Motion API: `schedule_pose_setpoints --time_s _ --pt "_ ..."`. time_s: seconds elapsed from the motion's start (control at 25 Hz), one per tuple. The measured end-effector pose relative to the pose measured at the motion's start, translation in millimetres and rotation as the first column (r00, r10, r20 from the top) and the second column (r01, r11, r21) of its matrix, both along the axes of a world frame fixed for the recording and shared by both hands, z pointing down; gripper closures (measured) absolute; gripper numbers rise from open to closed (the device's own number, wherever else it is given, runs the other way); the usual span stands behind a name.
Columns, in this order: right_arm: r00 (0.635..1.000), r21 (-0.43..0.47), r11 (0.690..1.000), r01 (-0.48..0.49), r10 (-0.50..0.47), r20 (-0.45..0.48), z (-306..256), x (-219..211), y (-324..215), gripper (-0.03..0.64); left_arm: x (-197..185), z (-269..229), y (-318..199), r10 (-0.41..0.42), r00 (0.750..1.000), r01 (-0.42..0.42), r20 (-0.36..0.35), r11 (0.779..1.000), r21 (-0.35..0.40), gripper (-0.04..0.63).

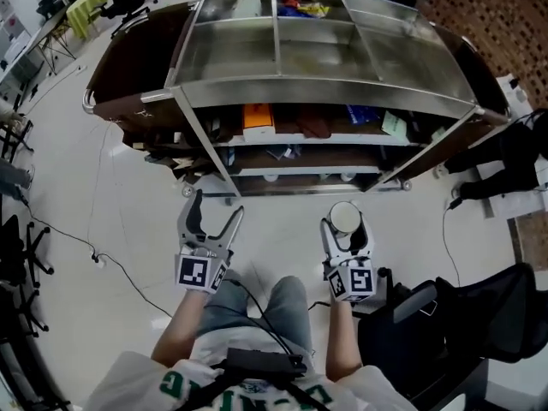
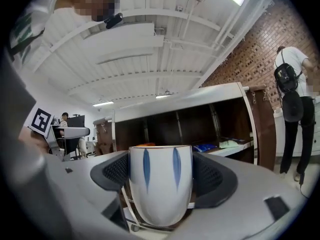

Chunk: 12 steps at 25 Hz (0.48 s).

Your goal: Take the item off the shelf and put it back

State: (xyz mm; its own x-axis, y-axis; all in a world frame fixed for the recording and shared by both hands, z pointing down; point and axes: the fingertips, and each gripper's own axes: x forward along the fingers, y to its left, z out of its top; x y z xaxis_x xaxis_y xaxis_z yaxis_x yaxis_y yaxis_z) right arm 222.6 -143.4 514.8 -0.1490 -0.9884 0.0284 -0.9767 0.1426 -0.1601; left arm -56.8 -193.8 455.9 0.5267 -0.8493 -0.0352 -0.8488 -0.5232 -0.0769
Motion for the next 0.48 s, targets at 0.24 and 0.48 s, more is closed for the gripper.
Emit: schedule_pose_setpoints --time_s 0.24,0.48 --pt "0.999 -0.037 0.999 -0.031 0.03 -0.024 141 18 -31 0.221 7 108 -26 0.017 1.0 -0.017 0.003 1.0 -0.009 0.222" --pt "0.995 -0.028 0.996 -0.085 0.083 -0.059 246 50 -120 0.221 -15 174 -40 -0.024 1.0 0.024 0.008 1.0 -0.009 0.222"
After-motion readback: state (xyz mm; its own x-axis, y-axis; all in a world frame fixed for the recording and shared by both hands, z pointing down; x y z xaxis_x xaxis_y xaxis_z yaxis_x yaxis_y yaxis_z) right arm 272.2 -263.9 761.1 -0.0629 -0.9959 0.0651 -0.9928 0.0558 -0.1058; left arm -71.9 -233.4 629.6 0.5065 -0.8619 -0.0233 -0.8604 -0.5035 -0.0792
